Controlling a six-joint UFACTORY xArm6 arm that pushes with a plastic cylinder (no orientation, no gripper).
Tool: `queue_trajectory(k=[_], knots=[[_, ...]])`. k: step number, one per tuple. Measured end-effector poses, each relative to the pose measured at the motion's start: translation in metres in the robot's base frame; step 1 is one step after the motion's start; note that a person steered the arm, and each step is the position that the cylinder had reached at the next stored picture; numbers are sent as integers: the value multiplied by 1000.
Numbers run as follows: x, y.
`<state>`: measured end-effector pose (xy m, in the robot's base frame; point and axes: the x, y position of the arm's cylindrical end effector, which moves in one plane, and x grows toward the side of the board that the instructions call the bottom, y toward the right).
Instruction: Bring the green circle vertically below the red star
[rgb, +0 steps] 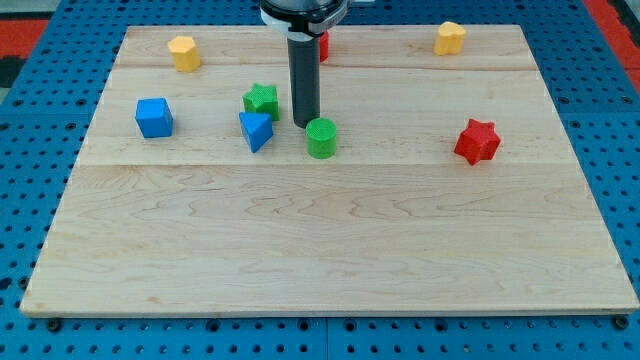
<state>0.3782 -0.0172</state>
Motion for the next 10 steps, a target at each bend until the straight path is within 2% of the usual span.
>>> queue_trajectory(k=[4, 6, 7, 8, 10], knots=[[9, 15], [47, 92], [35, 62], [26, 60], [42, 14]])
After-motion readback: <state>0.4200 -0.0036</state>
